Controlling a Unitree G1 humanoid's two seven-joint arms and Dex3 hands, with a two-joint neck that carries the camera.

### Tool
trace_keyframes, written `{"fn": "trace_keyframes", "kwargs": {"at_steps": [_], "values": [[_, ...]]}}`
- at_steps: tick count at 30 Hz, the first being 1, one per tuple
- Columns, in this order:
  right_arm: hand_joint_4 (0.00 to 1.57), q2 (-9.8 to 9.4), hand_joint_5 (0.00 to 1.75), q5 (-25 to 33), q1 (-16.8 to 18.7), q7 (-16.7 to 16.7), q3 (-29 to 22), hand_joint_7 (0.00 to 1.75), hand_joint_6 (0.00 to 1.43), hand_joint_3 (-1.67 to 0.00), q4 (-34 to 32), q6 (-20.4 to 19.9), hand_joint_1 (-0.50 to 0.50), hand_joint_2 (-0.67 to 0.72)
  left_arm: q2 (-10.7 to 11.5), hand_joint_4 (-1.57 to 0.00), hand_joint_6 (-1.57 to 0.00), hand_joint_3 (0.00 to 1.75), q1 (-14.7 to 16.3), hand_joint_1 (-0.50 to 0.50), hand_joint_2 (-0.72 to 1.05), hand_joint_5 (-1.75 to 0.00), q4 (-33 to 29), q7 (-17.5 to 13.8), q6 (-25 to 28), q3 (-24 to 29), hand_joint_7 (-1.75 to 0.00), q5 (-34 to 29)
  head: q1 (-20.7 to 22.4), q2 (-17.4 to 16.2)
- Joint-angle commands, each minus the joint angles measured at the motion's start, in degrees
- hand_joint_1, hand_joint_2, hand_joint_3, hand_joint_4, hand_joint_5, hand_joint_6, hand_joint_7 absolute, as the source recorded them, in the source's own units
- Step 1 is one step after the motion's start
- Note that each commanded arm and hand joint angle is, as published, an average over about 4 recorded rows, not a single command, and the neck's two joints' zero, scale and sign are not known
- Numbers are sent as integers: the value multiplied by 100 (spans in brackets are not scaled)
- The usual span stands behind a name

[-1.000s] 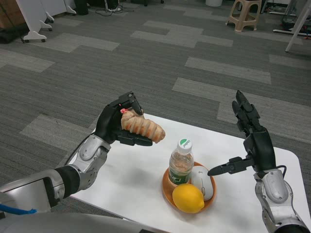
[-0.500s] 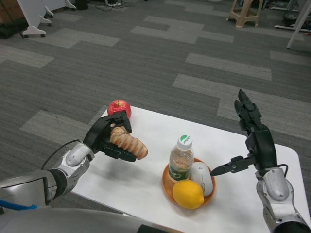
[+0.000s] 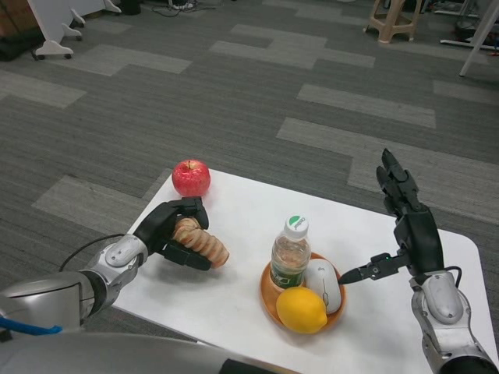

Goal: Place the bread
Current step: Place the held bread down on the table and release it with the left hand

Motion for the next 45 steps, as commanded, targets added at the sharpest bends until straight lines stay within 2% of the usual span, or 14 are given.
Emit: {"fn": "trace_keyframes", "kwargs": {"at_steps": [1, 8, 10, 14, 17, 18, 21, 26, 33, 42, 45], "values": [[0, -31, 0, 68, -41, -35, 7, 0, 0, 0, 78, -11, -17, 15, -57, -35, -84, 9, -183, 50, 105, -175, 23, -129, 486, -10, -161, 200, 6, -9], [0, -23, 0, 68, -56, -35, 14, 0, 0, 0, 148, -11, -17, 15, -112, -24, -81, 9, -357, 50, 105, -175, 51, -143, 717, -82, -161, 504, -19, -31], [0, -23, 0, 68, -56, -35, 10, 0, 0, 0, 157, -11, -17, 15, -117, -14, -72, 9, -383, 50, 105, -175, 56, -143, 730, -130, -159, 583, -15, -33], [0, -23, 0, 68, -74, -35, 5, 0, 0, 0, 192, -11, -17, 15, -125, -3, -50, 9, -419, 50, 105, -175, 78, -143, 730, -117, -154, 1176, -6, -47], [0, -23, 0, 68, -100, -35, 7, 0, 0, 0, 223, -11, -17, 15, -128, 0, -32, 9, -432, 50, 105, -175, 93, -143, 730, -82, -140, 1385, 6, -61], [0, -23, 0, 68, -109, -35, 10, 0, 0, 0, 232, -11, -17, 15, -130, 0, -26, 9, -432, 50, 105, -169, 100, -143, 730, -73, -129, 1400, 10, -67], [0, -23, 0, 68, -126, -35, 14, 0, 0, 0, 263, -11, -17, 15, -136, 0, -18, 9, -432, 50, 105, -151, 142, -132, 736, -58, -108, 1398, 17, -75], [0, -18, 0, 68, -140, -35, 14, 0, 0, 0, 302, -11, -17, 15, -143, 0, -10, 9, -432, 49, 105, -133, 188, -134, 769, -12, -91, 1343, 50, -112], [0, -14, 0, 68, -166, -35, 14, 0, 0, 0, 355, -11, -17, 15, -139, 0, -4, 9, -421, 41, 105, -133, 210, -134, 774, -25, -77, 1334, 71, -136], [0, -5, 0, 68, -197, -35, 5, 0, 0, 0, 412, -11, -16, 15, -104, 0, -3, 9, -375, 20, 105, -167, 210, -138, 743, -34, -77, 1369, 111, -164], [0, -5, 0, 68, -199, -35, 3, 0, 0, 0, 430, -11, -15, 15, -62, 0, -3, 9, -355, 17, 105, -175, 210, -160, 703, -38, -77, 1391, 134, -175]]}}
